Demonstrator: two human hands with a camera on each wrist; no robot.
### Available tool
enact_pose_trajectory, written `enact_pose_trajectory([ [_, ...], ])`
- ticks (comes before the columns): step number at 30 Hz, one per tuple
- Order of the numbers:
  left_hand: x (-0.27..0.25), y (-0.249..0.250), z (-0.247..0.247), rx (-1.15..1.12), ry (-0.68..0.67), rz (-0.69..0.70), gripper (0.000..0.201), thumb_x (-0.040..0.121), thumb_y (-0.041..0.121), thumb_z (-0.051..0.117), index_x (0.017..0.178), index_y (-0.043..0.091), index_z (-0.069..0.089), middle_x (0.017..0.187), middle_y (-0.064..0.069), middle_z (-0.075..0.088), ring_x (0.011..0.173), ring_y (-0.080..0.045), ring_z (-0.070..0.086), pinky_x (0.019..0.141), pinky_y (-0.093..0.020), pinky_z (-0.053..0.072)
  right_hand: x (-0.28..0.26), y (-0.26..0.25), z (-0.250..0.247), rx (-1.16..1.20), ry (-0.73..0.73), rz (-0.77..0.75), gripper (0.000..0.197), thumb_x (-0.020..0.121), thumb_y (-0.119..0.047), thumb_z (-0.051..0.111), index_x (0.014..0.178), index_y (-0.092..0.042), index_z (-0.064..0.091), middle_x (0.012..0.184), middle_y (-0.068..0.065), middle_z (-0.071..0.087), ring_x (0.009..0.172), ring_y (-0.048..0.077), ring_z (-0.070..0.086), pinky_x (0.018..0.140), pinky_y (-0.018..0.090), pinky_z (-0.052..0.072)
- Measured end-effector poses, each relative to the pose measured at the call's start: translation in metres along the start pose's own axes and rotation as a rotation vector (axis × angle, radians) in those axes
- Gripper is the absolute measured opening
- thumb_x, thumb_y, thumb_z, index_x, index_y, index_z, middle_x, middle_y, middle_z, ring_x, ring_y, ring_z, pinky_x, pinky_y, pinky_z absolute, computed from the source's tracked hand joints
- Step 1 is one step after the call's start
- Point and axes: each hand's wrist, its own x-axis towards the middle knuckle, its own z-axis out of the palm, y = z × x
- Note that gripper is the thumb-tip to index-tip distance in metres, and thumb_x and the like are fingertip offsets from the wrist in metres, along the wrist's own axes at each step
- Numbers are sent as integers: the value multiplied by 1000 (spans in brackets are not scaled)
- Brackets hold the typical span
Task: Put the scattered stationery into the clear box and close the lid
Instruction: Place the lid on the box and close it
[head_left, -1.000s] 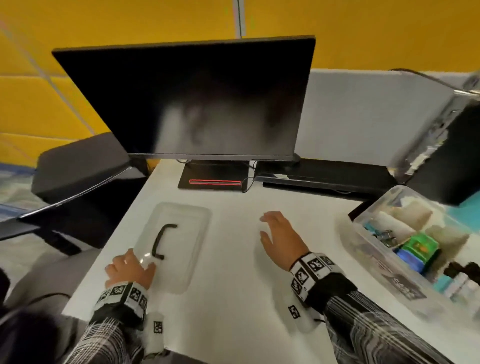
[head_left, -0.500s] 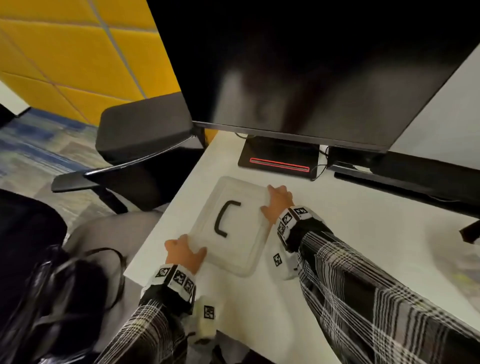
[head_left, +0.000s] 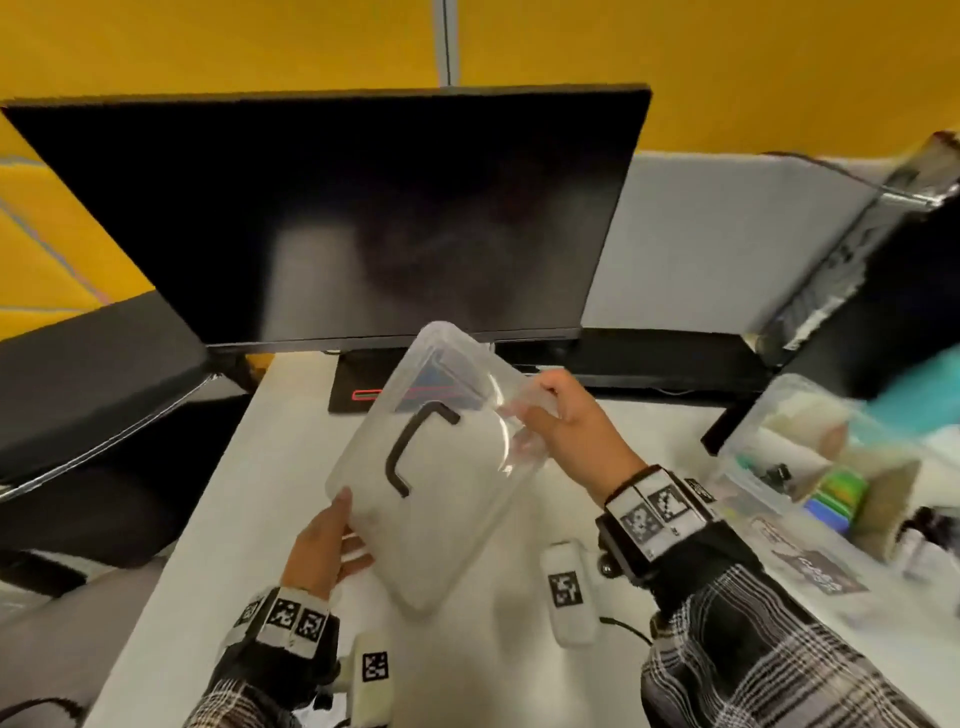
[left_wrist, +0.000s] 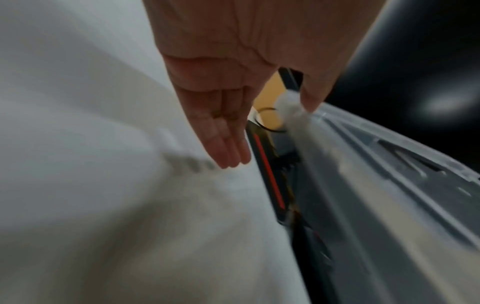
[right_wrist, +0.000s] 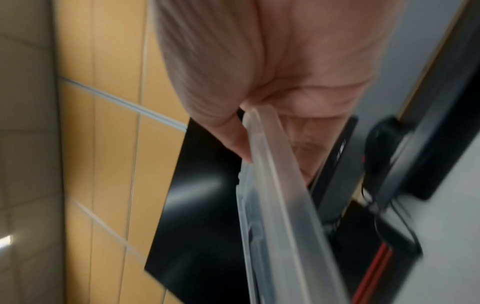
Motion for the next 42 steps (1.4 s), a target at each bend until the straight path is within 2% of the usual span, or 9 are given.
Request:
enact_pose_trajectory([
  [5,-29,50,104,30,-192,368,23,100,18,38,115,8,51,99,-17,68,72,-22,66,55,-24,57,-54,5,-87,85,420,-64,20,83,-19,67,95,-14,52,92,12,65,71,20,68,69,36,56],
  [8,-40,75,169,159,-230,568,19,98,19,42,109,14,57,89,-4,64,62,-8,60,58,-22,52,-91,29,-138,-98,581,-64,25,85,-26,65,70,-18,46,68,4,57,61,12,54,61,24,44],
  [12,-54,91,256,265,-443,659,31,97,34,46,124,23,53,101,-1,65,77,-3,62,69,-26,56,-133,58,-208,-318,636,139,46,93,-40,49,55,-17,39,53,-1,41,56,15,42,55,30,33],
  [15,-58,86,318,384,-506,676,42,97,41,43,132,19,48,126,-3,61,110,-13,60,97,-38,49,-156,87,-250,-491,733,217,46,91,-46,48,54,-18,46,66,4,52,71,25,51,60,31,37],
  [18,-65,81,367,493,-497,789,39,99,30,40,136,20,46,132,-2,56,120,-18,53,102,-30,38,-167,114,-271,-452,826,324,29,92,-45,49,105,-25,67,136,6,43,126,33,30,107,47,30],
  [21,-65,75,397,633,-502,804,39,100,26,36,138,21,42,133,-5,56,121,-23,52,97,-27,37,-171,139,-272,-433,761,349,49,97,-41,39,145,-34,31,159,-4,7,145,29,0,116,45,2],
  [27,-45,54,417,956,-545,690,45,100,36,30,144,28,30,138,-8,51,123,-27,51,101,-35,40,-171,167,-258,-140,742,198,62,98,-31,35,149,-27,0,160,-3,7,146,15,9,120,41,14],
  [34,-65,42,378,717,-481,675,44,99,44,28,142,38,27,133,-1,55,118,-24,55,97,-35,41,-142,164,-293,-154,589,176,57,100,-32,34,151,-29,9,157,-5,20,143,14,23,118,41,22],
  [42,-85,24,336,651,-270,666,46,96,43,36,140,33,28,136,2,51,119,-22,54,102,-43,42,-104,147,-310,-195,386,131,50,102,-23,33,150,-25,19,150,-4,30,126,2,28,107,21,18],
])
